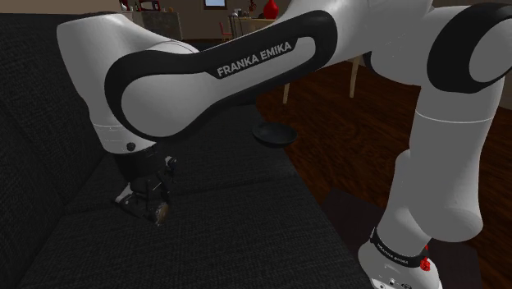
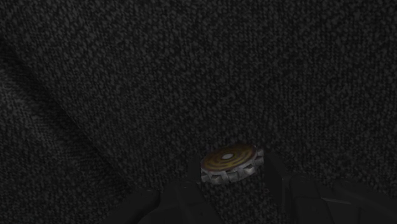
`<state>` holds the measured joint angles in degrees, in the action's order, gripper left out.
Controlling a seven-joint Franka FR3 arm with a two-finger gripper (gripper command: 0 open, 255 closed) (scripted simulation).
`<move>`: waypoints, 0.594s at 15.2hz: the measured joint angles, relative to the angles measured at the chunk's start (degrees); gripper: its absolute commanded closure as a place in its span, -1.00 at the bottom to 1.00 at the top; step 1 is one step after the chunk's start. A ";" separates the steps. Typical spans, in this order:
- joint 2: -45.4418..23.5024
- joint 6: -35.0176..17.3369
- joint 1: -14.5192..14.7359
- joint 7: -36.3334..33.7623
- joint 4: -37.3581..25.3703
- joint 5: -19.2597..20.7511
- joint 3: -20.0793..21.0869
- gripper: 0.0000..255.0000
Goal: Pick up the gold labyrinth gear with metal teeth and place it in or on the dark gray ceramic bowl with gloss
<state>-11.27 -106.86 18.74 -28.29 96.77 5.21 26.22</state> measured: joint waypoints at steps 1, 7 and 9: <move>0.01 0.00 0.00 0.00 0.01 0.00 0.00 1.00; 0.00 0.00 -0.01 0.00 0.00 0.00 -0.01 1.00; 0.08 0.96 0.03 0.03 -0.87 -0.06 0.03 1.00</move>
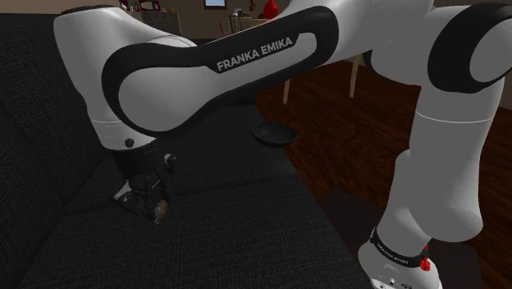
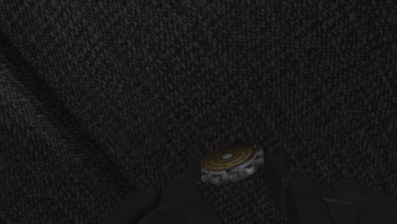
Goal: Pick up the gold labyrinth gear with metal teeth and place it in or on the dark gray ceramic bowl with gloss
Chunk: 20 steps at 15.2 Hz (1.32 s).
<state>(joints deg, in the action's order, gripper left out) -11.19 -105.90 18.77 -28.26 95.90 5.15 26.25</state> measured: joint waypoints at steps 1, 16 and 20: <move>-0.08 0.65 0.04 0.00 -0.73 0.02 0.01 1.00; -0.84 12.32 0.74 0.10 -13.12 0.24 0.30 1.00; -1.27 15.74 1.08 0.01 -16.93 0.44 0.42 1.00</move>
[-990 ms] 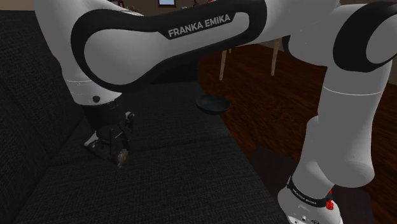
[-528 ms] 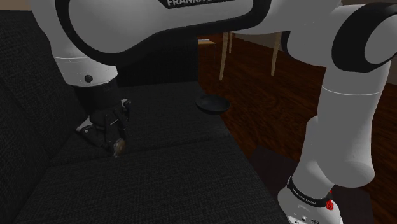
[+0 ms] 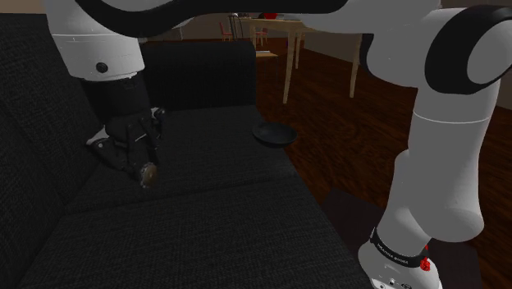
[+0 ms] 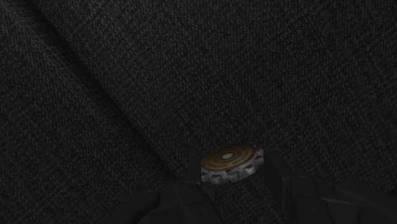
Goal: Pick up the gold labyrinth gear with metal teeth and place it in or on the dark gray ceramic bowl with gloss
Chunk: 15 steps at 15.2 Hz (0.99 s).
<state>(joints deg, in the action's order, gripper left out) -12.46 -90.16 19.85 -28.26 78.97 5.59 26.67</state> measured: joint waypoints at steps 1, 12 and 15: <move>-0.32 0.79 0.18 -0.13 -1.09 0.16 0.05 1.00; 16.11 -1.62 -9.16 14.81 16.24 -6.79 -6.18 1.00; 19.92 -2.15 -10.93 19.15 20.44 -7.82 -8.57 1.00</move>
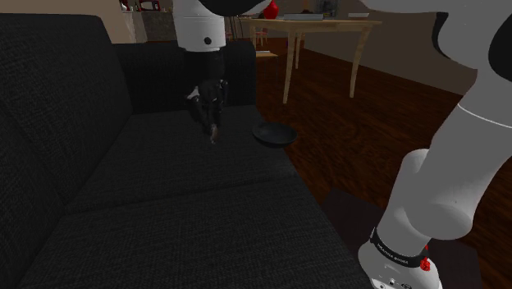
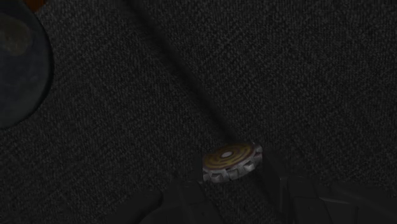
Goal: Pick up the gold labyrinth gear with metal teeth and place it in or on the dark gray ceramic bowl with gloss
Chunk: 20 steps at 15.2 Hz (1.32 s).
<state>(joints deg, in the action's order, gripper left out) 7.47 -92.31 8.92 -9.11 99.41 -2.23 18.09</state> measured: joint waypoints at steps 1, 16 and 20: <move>1.02 0.05 -0.64 1.60 0.97 -0.17 -0.95 1.00; 11.11 -8.02 -4.65 15.44 17.71 -0.20 -8.53 -1.00; 13.06 -17.27 -3.52 15.61 26.66 -0.17 -7.19 -1.00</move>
<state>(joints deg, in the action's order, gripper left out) 20.53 -109.58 5.40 6.50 126.07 -2.40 10.90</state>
